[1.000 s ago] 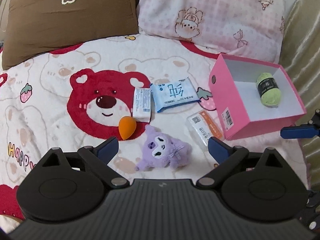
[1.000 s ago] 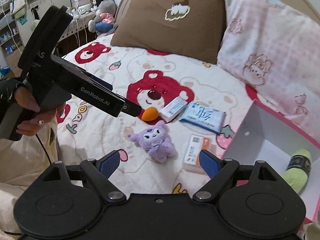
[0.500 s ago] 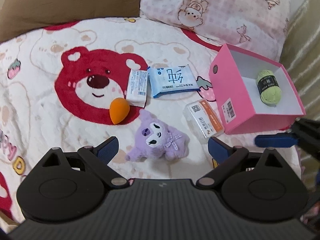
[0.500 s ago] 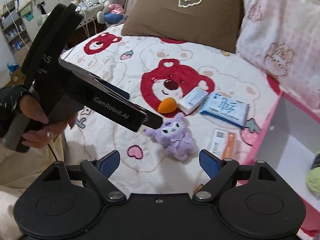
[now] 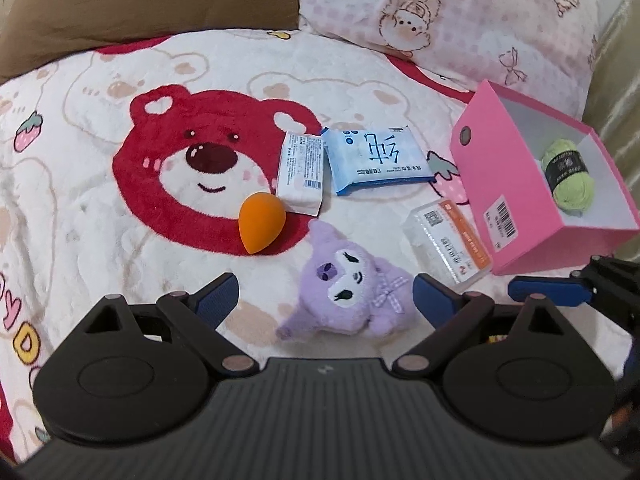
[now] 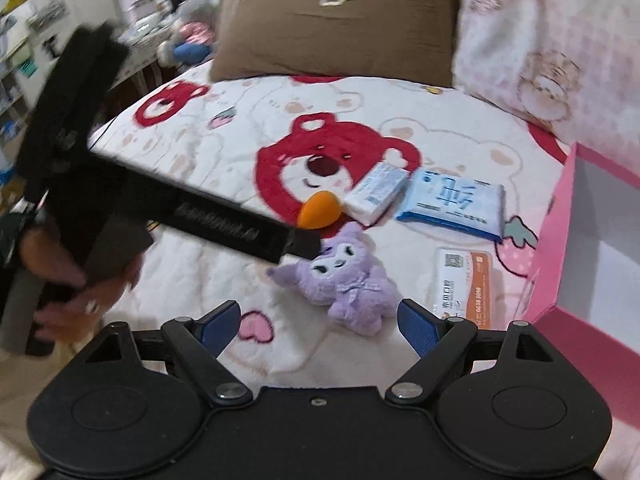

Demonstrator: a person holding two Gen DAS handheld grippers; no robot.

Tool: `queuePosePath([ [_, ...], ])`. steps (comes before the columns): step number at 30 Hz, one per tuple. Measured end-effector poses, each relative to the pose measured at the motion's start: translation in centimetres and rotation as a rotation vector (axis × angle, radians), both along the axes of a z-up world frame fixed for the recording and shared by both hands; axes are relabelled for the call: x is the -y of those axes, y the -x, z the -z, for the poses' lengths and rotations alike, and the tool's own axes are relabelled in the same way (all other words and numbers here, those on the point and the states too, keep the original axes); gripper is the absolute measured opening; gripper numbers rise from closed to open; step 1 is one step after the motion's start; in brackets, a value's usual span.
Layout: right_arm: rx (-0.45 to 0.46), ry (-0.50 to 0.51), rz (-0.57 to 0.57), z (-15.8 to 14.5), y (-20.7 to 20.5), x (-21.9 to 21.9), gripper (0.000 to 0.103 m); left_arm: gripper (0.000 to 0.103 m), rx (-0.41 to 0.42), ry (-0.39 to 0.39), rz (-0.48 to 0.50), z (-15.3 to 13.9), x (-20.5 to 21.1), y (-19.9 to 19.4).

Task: Organize objects
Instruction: 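Lower the left gripper onto the purple plush toy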

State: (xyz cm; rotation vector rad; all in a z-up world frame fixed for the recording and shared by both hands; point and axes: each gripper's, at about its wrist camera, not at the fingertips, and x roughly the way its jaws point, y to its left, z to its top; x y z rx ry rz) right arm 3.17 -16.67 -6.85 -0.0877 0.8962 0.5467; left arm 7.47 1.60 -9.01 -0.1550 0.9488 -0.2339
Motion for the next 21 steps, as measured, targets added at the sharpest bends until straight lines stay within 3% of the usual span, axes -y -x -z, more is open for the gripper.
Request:
queuePosePath([
  [5,-0.089,-0.070,0.113,3.0,-1.3,1.1,0.088,0.094,-0.003,0.001,-0.014,1.7,0.3,-0.6],
  [8,-0.083,-0.081,0.141,4.0,-1.6,1.3,0.088,0.094,-0.030,0.033,-0.024,3.0,0.3,-1.0],
  [13,-0.092,-0.110,0.140,5.2,-2.2,1.2,0.088,0.091,-0.020,0.017,-0.022,4.4,0.7,-1.0],
  [16,-0.092,-0.146,0.146,6.0,-2.2,1.4,0.087,0.080,-0.023,0.042,-0.045,5.1,0.3,-1.2],
  [17,-0.093,-0.159,0.153,6.3,-2.2,1.6,0.086,0.071,-0.024,0.042,-0.060,5.3,0.1,-1.3],
  [19,-0.101,-0.173,0.170,6.9,-2.3,1.7,0.082,0.070,-0.025,0.055,-0.081,5.5,-0.3,-1.5],
  [21,-0.110,-0.183,0.186,7.4,-2.3,1.8,0.072,0.064,-0.019,0.104,-0.098,5.6,-1.0,-1.6],
])
